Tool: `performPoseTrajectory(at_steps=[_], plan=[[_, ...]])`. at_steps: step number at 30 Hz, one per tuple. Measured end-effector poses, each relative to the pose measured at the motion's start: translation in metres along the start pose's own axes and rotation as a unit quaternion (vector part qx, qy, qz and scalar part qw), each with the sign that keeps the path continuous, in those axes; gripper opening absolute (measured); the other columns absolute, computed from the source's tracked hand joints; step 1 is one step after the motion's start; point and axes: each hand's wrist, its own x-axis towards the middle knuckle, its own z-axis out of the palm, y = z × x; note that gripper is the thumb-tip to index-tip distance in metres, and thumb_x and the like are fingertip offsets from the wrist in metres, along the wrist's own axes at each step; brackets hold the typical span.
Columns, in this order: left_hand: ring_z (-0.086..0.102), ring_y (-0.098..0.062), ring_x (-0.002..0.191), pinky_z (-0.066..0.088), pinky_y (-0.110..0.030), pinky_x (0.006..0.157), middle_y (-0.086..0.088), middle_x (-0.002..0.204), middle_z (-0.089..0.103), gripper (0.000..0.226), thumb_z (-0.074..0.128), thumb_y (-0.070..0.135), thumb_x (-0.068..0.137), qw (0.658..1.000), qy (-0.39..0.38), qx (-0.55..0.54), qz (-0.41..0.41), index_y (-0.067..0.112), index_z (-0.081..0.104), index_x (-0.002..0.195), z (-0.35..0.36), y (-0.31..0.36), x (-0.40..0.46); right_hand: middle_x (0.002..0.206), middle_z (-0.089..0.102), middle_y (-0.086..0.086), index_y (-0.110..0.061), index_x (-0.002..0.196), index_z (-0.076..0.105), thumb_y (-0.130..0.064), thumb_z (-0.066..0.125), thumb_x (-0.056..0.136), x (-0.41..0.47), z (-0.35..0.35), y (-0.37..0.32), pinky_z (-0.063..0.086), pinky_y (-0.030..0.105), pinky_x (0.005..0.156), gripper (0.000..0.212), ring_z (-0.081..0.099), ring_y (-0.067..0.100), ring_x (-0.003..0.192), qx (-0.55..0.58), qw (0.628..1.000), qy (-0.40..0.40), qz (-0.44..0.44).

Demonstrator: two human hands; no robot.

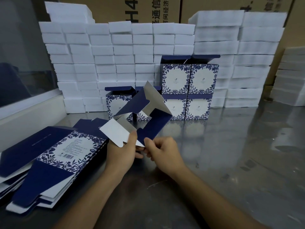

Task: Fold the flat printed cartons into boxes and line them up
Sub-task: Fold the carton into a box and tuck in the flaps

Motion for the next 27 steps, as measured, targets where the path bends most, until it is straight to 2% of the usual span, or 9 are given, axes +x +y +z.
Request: performPoseTrajectory(at_steps=[2, 5, 7, 10, 15, 18, 21, 24, 27], plan=[[0.069, -0.025, 0.051, 0.049, -0.019, 0.044, -0.007, 0.06, 0.071, 0.022, 0.059, 0.023, 0.092, 1.0, -0.003, 0.017, -0.001, 0.011, 0.065, 0.075, -0.001, 0.001, 0.0, 0.059, 0.066, 0.008, -0.001, 0.062, 0.064, -0.034, 0.058, 0.1, 0.001, 0.0, 0.001, 0.053, 0.043, 0.065, 0.051, 0.056, 0.018, 0.052, 0.017, 1.0, 0.019, -0.001], [0.068, -0.023, 0.051, 0.051, -0.023, 0.048, -0.006, 0.059, 0.071, 0.026, 0.058, 0.021, 0.092, 0.999, -0.005, 0.032, 0.004, 0.008, 0.065, 0.072, -0.002, 0.004, 0.0, 0.05, 0.058, -0.001, -0.009, 0.057, 0.059, -0.038, 0.057, 0.101, 0.003, -0.002, 0.003, 0.049, 0.037, 0.058, 0.052, 0.051, 0.008, 0.049, 0.035, 0.995, 0.089, -0.001], [0.068, -0.024, 0.052, 0.052, -0.028, 0.056, -0.007, 0.06, 0.071, 0.028, 0.057, 0.02, 0.093, 0.999, -0.012, 0.042, 0.013, 0.007, 0.066, 0.07, -0.003, 0.005, -0.001, 0.051, 0.056, 0.005, -0.008, 0.059, 0.057, -0.038, 0.055, 0.102, 0.006, -0.006, 0.004, 0.045, 0.036, 0.056, 0.052, 0.049, 0.01, 0.05, 0.034, 0.991, 0.13, 0.001], [0.068, -0.025, 0.055, 0.055, -0.033, 0.061, -0.008, 0.061, 0.071, 0.026, 0.056, 0.019, 0.093, 0.998, -0.03, 0.052, 0.027, 0.007, 0.068, 0.072, -0.002, 0.006, -0.003, 0.054, 0.053, 0.017, 0.004, 0.063, 0.056, -0.03, 0.053, 0.102, 0.008, -0.011, 0.006, 0.038, 0.036, 0.053, 0.052, 0.043, 0.014, 0.051, 0.024, 0.99, 0.142, -0.005], [0.066, -0.018, 0.049, 0.048, -0.016, 0.047, -0.005, 0.06, 0.071, 0.024, 0.057, 0.017, 0.092, 0.997, -0.036, 0.055, 0.03, 0.006, 0.068, 0.074, -0.002, 0.006, -0.004, 0.05, 0.045, 0.008, 0.007, 0.062, 0.055, -0.027, 0.055, 0.101, 0.009, -0.012, 0.009, 0.032, 0.032, 0.052, 0.052, 0.038, 0.013, 0.048, 0.031, 0.989, 0.146, -0.001], [0.065, -0.016, 0.047, 0.047, -0.016, 0.044, -0.005, 0.056, 0.068, 0.023, 0.058, 0.014, 0.091, 0.999, -0.026, 0.033, 0.024, 0.002, 0.065, 0.074, -0.004, 0.007, -0.003, 0.047, 0.041, -0.004, 0.003, 0.062, 0.053, -0.036, 0.053, 0.102, 0.01, -0.014, 0.01, 0.032, 0.031, 0.052, 0.056, 0.036, 0.008, 0.048, 0.033, 0.984, 0.174, 0.003], [0.064, -0.016, 0.045, 0.045, -0.015, 0.042, -0.004, 0.052, 0.065, 0.024, 0.059, 0.011, 0.09, 0.999, -0.019, 0.032, 0.026, 0.002, 0.061, 0.067, -0.005, 0.007, -0.001, 0.046, 0.049, -0.012, -0.015, 0.056, 0.052, -0.038, 0.049, 0.104, 0.013, -0.021, 0.013, 0.036, 0.029, 0.055, 0.053, 0.045, 0.004, 0.049, 0.036, 0.975, 0.22, 0.022], [0.063, -0.016, 0.045, 0.046, -0.017, 0.043, -0.002, 0.051, 0.064, 0.025, 0.059, 0.01, 0.09, 0.998, -0.019, 0.036, 0.038, 0.004, 0.059, 0.065, -0.004, 0.005, -0.001, 0.047, 0.041, -0.007, -0.006, 0.059, 0.049, -0.031, 0.048, 0.105, 0.013, -0.026, 0.016, 0.03, 0.033, 0.053, 0.052, 0.038, 0.01, 0.05, 0.02, 0.975, 0.221, 0.026], [0.064, -0.017, 0.046, 0.049, -0.021, 0.044, -0.003, 0.055, 0.066, 0.02, 0.06, 0.01, 0.089, 0.998, -0.025, 0.046, 0.047, 0.003, 0.061, 0.07, -0.005, 0.004, 0.0, 0.049, 0.035, -0.004, -0.005, 0.057, 0.043, -0.022, 0.051, 0.101, 0.015, -0.028, 0.017, 0.023, 0.03, 0.051, 0.047, 0.029, 0.011, 0.05, 0.023, 0.977, 0.207, 0.045]])
